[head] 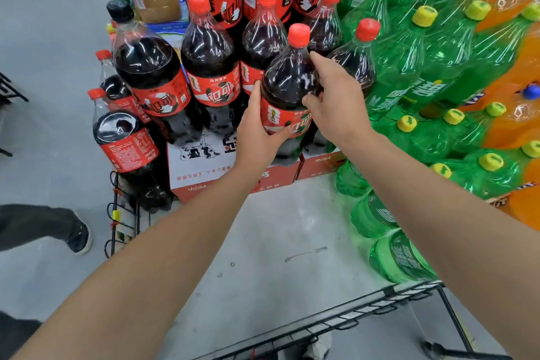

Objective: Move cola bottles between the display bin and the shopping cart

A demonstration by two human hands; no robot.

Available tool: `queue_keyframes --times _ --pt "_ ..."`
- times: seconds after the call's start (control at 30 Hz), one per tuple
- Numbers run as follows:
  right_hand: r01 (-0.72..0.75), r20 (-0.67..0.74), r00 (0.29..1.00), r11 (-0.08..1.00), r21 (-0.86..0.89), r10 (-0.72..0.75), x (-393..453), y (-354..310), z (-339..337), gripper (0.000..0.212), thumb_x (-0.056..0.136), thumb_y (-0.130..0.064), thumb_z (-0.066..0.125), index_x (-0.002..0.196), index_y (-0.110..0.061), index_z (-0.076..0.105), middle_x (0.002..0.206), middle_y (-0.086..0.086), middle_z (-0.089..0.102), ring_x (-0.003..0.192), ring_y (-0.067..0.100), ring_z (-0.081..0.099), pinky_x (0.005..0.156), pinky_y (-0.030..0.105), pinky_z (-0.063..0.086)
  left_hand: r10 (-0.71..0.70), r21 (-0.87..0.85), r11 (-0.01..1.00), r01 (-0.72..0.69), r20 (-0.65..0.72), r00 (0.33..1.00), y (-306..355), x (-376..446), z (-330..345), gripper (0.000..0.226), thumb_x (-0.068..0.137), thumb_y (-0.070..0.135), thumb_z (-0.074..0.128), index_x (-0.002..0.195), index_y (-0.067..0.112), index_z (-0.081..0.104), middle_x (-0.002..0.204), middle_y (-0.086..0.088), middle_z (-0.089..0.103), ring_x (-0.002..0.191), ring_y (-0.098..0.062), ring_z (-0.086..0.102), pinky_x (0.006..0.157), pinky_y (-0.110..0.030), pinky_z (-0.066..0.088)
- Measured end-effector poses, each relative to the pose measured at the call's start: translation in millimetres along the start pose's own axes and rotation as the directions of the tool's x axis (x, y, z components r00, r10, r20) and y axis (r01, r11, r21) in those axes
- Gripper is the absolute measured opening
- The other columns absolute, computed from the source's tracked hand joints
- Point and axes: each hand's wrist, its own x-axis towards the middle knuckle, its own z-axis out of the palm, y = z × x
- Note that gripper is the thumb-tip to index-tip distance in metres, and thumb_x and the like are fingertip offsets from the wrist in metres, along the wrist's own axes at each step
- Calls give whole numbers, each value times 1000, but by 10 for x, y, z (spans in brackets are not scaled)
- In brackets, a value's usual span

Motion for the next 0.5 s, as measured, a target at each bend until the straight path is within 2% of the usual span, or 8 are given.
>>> queue_keyframes --times 0.07,0.17,0.27,0.37,0.5 --pt "-3 -11 1000 1000 14 3 -37 22 19 75 88 -2 70 156 -11 41 155 8 48 141 26 48 117 36 37 -8 -2 1000 8 0 1000 -8 6 -8 107 73 27 89 158 29 23 148 13 49 135 -5 47 111 -37 44" --pt "-3 -1 1000 1000 22 3 -39 35 29 81 84 -5 76 156 -10 39 156 9 46 144 25 44 120 32 31 -14 0 1000 14 -2 1000 16 23 -4 108 73 23 89 158 31 23 145 14 52 131 -4 51 108 -37 47" --pt "-24 9 1000 999 35 24 6 15 31 86 82 -7 79 157 -14 37 155 8 48 142 27 47 118 43 38 -14 19 1000 14 6 1000 10 35 7 109 74 21 88 159 31 19 143 13 54 128 -6 55 106 -36 48" --pt "-39 20 999 999 14 39 28 11 23 88 84 -8 80 159 -17 34 152 4 54 138 27 52 115 40 41 0 45 999 -1 19 1000 -13 54 2 111 76 22 87 160 31 14 146 11 52 131 -8 52 109 -38 46" --pt "-23 -4 1000 1000 14 23 -7 22 67 87 84 -6 78 159 -17 34 154 3 52 127 29 59 110 40 45 5 62 998 -8 45 999 -43 85 -20 109 79 25 85 160 34 12 151 11 46 135 -9 48 109 -42 46"
